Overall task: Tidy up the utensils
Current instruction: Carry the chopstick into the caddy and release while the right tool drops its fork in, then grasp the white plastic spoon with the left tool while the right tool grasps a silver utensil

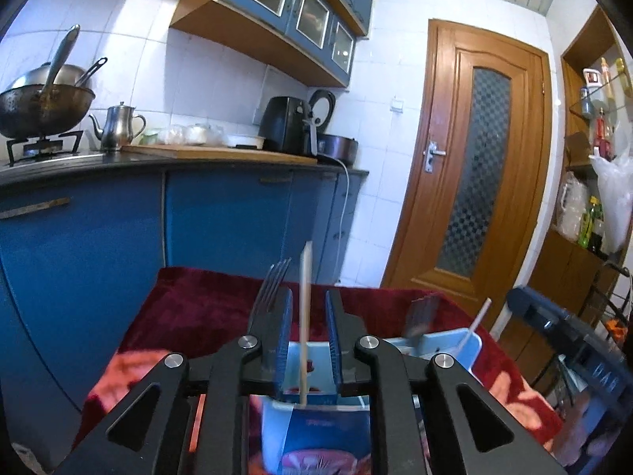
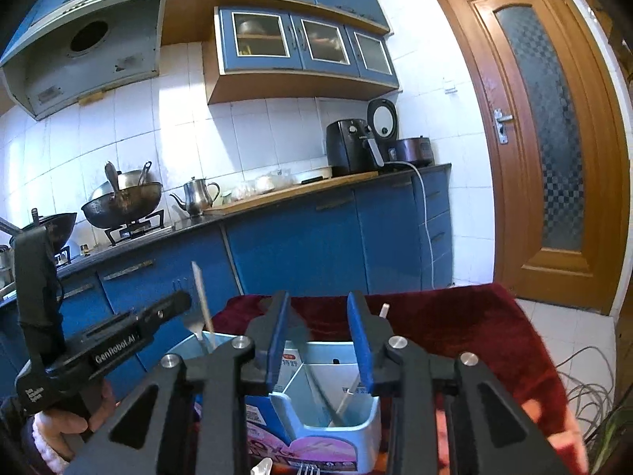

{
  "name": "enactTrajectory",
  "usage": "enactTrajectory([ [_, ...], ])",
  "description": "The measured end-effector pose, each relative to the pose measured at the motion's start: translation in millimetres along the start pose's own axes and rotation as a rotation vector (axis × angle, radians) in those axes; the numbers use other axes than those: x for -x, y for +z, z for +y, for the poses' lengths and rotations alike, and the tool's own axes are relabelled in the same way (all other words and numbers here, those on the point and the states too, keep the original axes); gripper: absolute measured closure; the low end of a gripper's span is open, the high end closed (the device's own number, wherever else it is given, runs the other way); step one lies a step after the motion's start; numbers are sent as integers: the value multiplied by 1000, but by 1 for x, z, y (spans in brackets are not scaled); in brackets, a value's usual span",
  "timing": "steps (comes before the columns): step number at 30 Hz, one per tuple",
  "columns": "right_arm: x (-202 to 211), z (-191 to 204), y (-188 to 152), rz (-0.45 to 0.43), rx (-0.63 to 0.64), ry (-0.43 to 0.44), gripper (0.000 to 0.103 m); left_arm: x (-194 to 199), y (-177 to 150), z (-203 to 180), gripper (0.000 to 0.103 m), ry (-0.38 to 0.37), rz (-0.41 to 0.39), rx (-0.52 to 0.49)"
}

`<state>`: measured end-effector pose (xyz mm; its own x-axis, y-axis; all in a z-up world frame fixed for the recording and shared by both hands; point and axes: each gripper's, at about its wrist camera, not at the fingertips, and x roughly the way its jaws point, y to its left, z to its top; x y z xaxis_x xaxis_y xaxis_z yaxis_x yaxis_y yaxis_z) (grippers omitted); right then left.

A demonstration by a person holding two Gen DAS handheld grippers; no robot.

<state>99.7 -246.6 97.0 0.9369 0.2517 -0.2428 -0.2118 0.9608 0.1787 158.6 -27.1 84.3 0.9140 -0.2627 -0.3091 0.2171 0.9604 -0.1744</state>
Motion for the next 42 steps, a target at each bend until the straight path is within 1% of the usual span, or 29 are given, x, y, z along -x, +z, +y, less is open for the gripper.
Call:
enactTrajectory([
  [2,9,2,2,13,4,-1,70,8,1,1,86,-5,12,-1],
  [7,27,11,1,77,30,-8,69,31,1,1,85,-32,54,-24],
  [14,38,16,-12,208,13,-1,69,59,-7,-9,85,-55,121,-94],
  [18,40,23,-26,290,34,-18,69,68,-16,-15,85,-59,181,-107],
  [22,43,26,-42,362,47,-26,70,69,-27,-18,85,-76,271,-100],
  [27,47,21,-59,436,8,-23,69,65,-45,-22,85,-98,366,-95],
  [32,49,15,-71,489,-12,-45,69,58,-58,-27,85,-115,426,-89],
  [37,49,10,-82,545,-36,-54,70,47,-77,-36,85,-136,523,-86],
  [42,49,4,-92,587,-55,-59,70,35,-96,-43,85,-147,598,-84],
])
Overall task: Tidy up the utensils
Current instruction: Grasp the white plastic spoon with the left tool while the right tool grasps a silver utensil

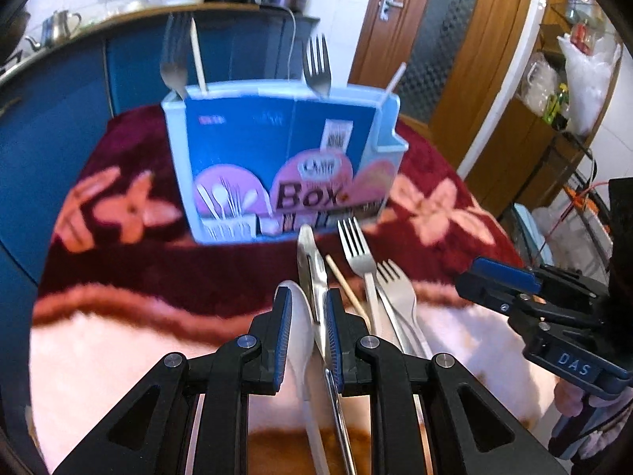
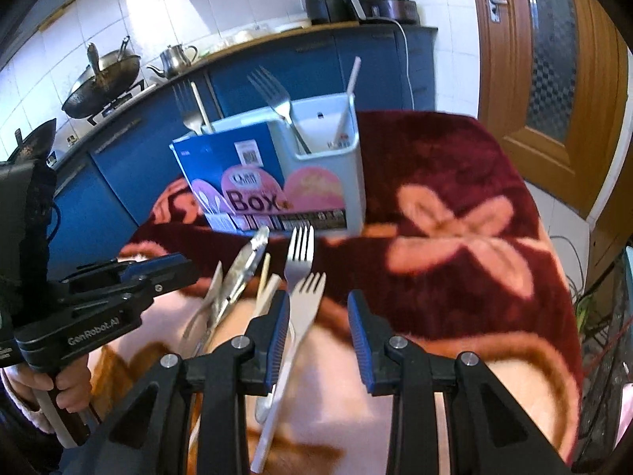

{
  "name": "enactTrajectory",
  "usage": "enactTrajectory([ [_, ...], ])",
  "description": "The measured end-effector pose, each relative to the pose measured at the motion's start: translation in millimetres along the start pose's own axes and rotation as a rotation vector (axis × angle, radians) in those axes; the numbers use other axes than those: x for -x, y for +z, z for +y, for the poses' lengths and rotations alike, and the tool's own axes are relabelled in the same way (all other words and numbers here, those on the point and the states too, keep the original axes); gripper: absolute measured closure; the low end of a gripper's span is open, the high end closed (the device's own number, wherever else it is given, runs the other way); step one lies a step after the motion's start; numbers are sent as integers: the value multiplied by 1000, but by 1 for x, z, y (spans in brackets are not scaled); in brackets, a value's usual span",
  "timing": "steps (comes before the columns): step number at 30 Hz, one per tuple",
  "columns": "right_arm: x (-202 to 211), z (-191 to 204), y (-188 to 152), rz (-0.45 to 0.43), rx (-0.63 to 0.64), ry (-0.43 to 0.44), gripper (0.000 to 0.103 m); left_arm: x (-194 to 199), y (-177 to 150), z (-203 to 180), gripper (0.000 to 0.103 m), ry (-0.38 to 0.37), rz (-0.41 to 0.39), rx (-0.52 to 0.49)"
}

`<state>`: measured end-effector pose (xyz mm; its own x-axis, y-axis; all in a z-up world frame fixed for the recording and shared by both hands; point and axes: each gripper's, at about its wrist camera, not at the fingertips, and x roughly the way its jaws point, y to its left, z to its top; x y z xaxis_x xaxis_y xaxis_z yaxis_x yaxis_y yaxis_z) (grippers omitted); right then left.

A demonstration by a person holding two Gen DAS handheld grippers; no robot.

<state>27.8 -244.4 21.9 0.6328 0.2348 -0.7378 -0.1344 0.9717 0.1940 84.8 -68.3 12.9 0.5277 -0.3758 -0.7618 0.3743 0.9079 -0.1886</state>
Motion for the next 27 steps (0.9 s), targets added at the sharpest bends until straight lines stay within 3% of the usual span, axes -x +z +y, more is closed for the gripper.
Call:
enactTrajectory([
  [12,-14,-5,-3,56,-11,18,69,-31,-5,6,85,26,104,24],
  [14,-17,-5,-3,67,-8,22,69,-32,-6,12,86,12,112,50],
  [16,-19,-4,-3,78,-6,30,69,-30,-8,17,96,-7,109,67],
  [27,-47,-8,4,189,-48,87,69,-25,-10,34,97,-87,96,115],
])
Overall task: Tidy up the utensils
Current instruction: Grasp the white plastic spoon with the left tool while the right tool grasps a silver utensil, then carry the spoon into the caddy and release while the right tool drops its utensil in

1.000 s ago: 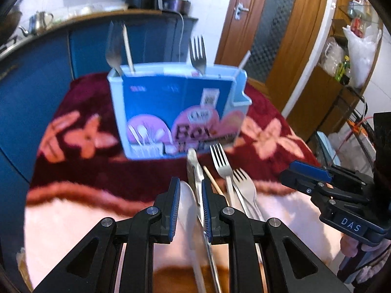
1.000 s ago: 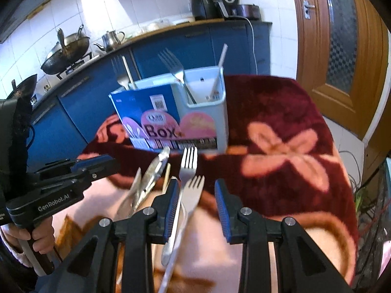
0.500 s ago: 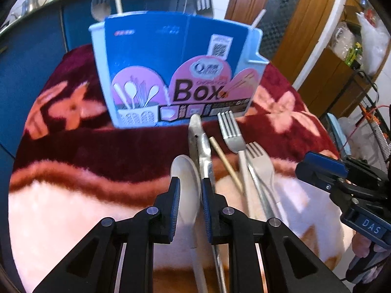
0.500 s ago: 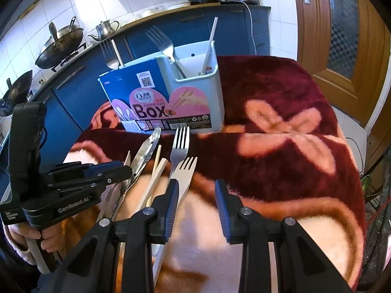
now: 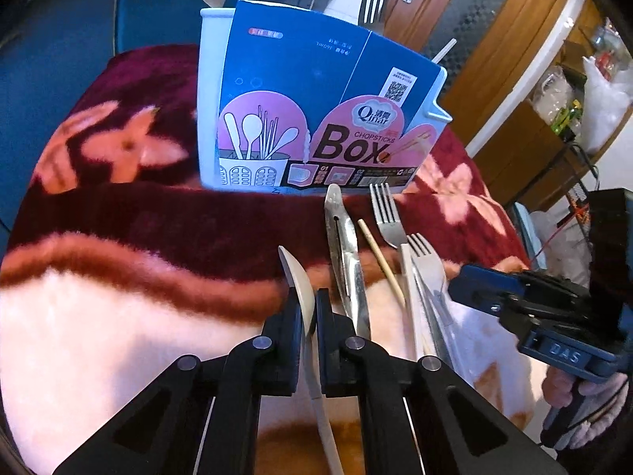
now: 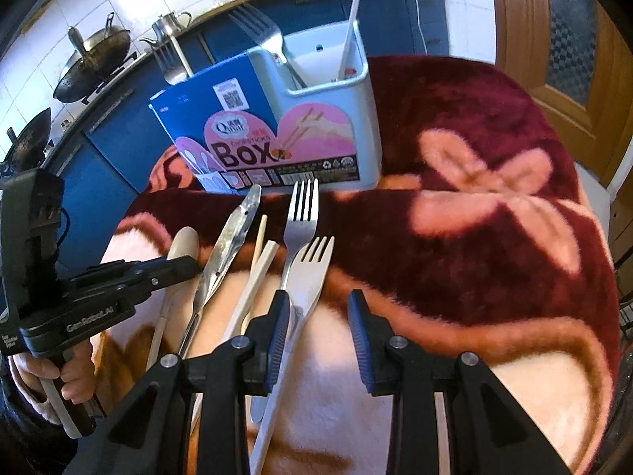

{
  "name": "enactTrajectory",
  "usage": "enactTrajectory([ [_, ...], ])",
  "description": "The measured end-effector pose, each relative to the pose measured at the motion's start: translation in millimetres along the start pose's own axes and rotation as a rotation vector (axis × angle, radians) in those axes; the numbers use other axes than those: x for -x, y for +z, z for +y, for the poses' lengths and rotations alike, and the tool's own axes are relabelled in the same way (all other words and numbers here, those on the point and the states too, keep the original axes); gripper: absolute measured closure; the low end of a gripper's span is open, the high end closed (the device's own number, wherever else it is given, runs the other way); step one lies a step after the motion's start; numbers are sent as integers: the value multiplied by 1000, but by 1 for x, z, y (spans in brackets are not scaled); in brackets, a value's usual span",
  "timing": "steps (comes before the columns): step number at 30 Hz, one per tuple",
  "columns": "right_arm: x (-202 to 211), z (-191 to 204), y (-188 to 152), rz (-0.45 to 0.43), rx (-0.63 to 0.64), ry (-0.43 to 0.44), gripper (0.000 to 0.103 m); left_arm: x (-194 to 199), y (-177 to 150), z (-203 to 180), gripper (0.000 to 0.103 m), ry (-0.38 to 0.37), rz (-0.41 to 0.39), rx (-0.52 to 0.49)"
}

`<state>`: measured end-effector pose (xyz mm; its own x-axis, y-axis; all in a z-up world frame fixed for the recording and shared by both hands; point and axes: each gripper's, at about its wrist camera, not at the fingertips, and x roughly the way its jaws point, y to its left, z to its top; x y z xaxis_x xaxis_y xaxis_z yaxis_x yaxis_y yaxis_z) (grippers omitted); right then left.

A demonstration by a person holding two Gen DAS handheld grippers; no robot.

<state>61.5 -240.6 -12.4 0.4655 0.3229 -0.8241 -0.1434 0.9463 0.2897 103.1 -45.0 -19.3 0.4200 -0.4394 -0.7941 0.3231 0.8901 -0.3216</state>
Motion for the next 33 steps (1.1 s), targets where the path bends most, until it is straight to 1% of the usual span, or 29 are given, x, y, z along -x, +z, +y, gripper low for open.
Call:
enactTrajectory([
  [2,-4,-2,3,16,-15,15,69,5,0,3,97,-18,-18,-1],
  [6,-11,-5,12,47,-45,63,69,24,4,4,97,-54,-95,-10],
  [8,-13,-7,15,54,-56,80,76,34,7,4,97,-63,-130,-11],
  [9,-13,-8,16,57,-60,85,85,39,8,5,97,-70,-149,-8],
  [10,-13,-9,16,58,-59,88,91,43,10,6,97,-76,-163,-7],
  [14,-6,-9,13,35,-50,116,96,57,16,6,97,-76,-222,-3],
  [16,1,-7,11,8,-36,131,99,62,19,7,97,-83,-249,4],
  [18,10,-3,8,-30,-20,133,99,67,23,7,97,-89,-272,16],
  [20,25,1,6,-89,-4,140,99,75,27,7,97,-95,-304,28],
  [23,45,7,3,-185,23,131,99,86,34,7,97,-82,-361,32],
  [27,73,14,7,-345,73,97,99,103,53,4,97,-59,-452,39],
  [31,90,14,20,-454,83,71,99,119,75,0,97,-23,-560,40],
  [33,98,17,28,-518,92,55,99,126,86,-3,97,7,-617,35],
])
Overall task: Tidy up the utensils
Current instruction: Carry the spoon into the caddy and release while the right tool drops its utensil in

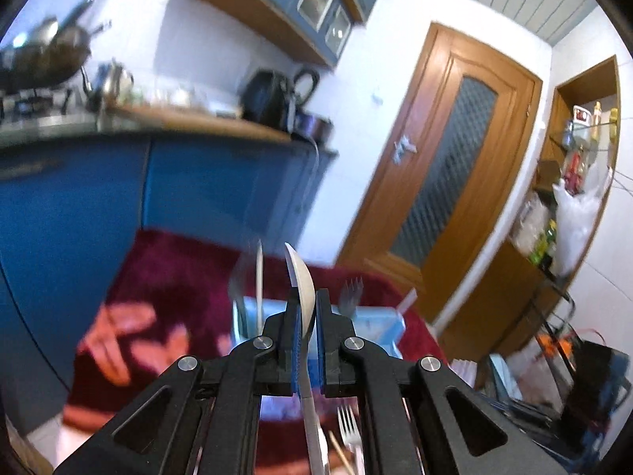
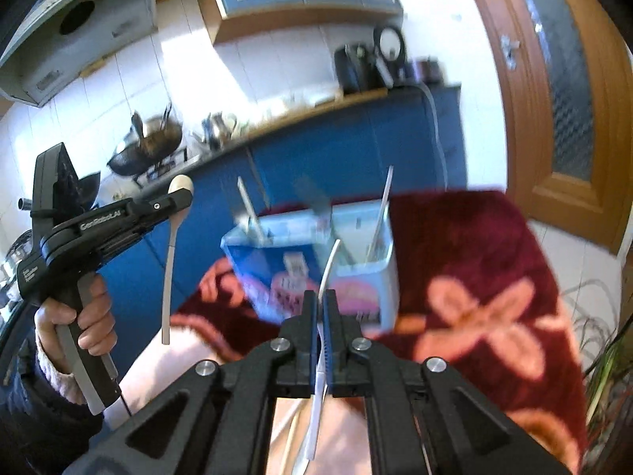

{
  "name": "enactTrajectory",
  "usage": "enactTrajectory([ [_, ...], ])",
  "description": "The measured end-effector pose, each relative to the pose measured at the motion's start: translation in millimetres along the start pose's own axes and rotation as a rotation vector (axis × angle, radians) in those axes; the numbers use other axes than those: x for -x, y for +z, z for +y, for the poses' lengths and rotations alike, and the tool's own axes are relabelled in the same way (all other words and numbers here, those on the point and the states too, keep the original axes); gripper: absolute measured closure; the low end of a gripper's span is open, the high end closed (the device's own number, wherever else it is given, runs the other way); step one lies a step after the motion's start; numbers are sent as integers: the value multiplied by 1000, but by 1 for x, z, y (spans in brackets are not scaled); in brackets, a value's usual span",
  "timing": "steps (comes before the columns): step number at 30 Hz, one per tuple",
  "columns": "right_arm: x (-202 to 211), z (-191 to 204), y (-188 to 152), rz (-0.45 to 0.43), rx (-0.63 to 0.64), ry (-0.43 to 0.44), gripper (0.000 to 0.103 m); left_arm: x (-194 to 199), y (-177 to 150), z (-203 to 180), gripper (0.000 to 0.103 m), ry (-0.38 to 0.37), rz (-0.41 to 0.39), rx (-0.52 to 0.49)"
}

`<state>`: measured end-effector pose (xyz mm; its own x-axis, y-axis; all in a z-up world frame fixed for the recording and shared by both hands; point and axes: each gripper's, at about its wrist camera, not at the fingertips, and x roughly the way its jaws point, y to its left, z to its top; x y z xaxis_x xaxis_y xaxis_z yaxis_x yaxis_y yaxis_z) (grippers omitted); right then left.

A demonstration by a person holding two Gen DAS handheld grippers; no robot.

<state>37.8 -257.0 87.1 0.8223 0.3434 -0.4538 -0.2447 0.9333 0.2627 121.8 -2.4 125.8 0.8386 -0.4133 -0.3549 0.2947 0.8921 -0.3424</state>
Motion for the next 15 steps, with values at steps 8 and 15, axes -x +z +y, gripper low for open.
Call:
enactTrajectory([
  [8,2,9,43,-158,53,-53,99,-17,37,-9,97,132,-195,-49],
  [15,-14,13,75,-277,104,-100,99,-39,46,-10,97,204,-300,-67],
])
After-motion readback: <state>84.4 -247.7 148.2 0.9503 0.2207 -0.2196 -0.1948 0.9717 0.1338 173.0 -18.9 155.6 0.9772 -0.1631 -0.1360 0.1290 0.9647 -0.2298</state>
